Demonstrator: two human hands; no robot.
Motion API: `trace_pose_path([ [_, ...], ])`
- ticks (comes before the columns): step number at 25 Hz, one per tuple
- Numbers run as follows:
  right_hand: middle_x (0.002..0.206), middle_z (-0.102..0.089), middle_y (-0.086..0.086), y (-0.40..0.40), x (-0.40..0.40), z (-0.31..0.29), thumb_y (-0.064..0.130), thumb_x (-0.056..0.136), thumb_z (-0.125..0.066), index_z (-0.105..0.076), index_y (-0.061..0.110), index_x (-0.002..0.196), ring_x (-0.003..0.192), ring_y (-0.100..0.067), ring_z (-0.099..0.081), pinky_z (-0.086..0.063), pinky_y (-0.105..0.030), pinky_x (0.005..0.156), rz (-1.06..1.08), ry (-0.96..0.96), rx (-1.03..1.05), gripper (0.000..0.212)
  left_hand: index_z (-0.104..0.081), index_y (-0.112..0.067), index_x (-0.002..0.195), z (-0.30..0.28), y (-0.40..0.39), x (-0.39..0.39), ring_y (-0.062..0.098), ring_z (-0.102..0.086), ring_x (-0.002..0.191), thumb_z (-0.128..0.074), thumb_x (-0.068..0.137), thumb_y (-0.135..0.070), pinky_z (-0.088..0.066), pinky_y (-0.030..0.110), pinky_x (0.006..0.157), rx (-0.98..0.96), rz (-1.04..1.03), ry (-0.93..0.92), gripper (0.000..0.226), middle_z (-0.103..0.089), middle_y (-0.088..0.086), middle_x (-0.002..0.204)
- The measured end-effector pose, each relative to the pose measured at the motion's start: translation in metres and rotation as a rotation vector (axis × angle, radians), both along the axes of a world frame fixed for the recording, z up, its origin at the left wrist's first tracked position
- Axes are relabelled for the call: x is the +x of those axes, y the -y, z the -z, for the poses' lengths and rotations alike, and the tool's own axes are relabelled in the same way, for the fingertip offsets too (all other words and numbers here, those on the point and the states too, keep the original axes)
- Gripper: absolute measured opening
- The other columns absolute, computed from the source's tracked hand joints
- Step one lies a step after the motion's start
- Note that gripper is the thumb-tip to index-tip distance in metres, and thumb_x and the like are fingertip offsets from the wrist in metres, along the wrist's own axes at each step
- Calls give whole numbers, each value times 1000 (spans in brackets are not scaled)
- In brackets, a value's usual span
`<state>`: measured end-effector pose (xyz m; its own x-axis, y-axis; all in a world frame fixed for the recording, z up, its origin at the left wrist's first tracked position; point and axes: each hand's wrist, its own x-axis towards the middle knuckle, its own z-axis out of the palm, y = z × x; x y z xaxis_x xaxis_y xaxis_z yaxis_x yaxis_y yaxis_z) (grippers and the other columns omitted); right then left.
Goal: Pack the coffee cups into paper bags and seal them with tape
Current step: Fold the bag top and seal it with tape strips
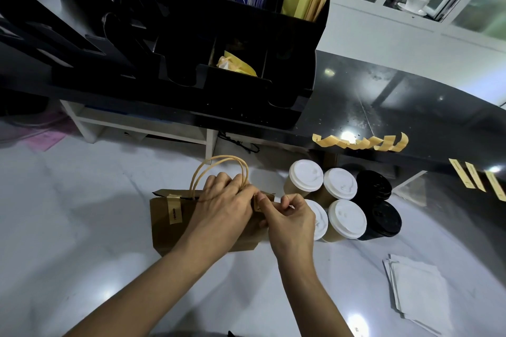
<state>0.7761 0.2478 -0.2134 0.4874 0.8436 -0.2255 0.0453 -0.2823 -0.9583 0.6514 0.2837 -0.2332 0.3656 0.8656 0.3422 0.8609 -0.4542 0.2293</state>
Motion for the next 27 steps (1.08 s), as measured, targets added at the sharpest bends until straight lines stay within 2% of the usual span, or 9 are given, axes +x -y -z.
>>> trace_pose_path([
  [5,58,-66,-13,-1,7,10,35,76,-86,-51,14,76,50,-22,-48,-40,-35,53,-42,119,-33,41,-68,-29,104,-2,0,0,19,-52,96,-70,85,-26,-40,35,84,-48,5,-46,20,-66,-3,105],
  [9,62,-71,-8,2,11,16,36,76,-87,-55,16,83,53,-16,-57,-42,-32,53,-49,110,-70,38,-59,-26,125,-7,2,-1,21,-45,116,-44,100,-28,-33,37,101,-91,19,-19,29,-57,0,129],
  [11,62,-70,-5,3,12,18,33,77,-87,-58,19,88,54,-12,-60,-43,-29,54,-52,142,-78,34,-56,-27,129,-8,3,-1,20,-42,119,-34,103,-32,-29,36,104,-95,15,5,35,-54,-1,133],
  [14,62,-68,-5,2,15,22,30,77,-87,-68,25,86,57,-12,-62,-46,-25,54,-76,174,-58,22,-63,-29,119,-9,1,-2,17,-46,110,-35,102,-41,-34,37,99,-101,22,48,35,-60,-4,121],
  [17,60,-58,-6,0,19,24,24,79,-86,-76,27,80,55,-11,-49,-42,-23,51,-152,154,-14,11,-68,-31,105,-6,-2,-3,18,-52,98,-53,96,-37,-42,37,87,-55,14,34,18,-65,-5,105],
  [19,61,-54,-4,-2,22,22,15,80,-84,-78,27,77,56,-10,-44,-39,-19,52,-207,108,20,14,-68,-32,102,-5,-1,-2,19,-54,94,-61,94,-34,-45,37,83,-33,2,52,11,-66,-5,100],
  [22,64,-58,-12,-4,25,21,11,80,-84,-79,30,74,59,-13,-46,-41,-21,55,-253,70,47,21,-68,-32,100,-5,0,-1,19,-51,92,-59,96,-34,-42,37,83,-14,0,82,9,-64,-6,96],
  [25,75,-60,-28,-5,26,24,14,78,-86,-83,27,77,63,-19,-45,-42,-28,59,-245,61,67,13,-68,-30,95,-4,1,-1,18,-48,92,-56,96,-34,-42,36,82,3,7,117,12,-62,-6,95],
  [27,77,-59,-28,-6,26,27,15,77,-87,-83,27,76,63,-20,-45,-41,-28,58,-234,62,75,13,-67,-30,93,-3,1,-2,18,-47,92,-52,97,-35,-41,35,82,20,8,126,17,-61,-6,97],
])
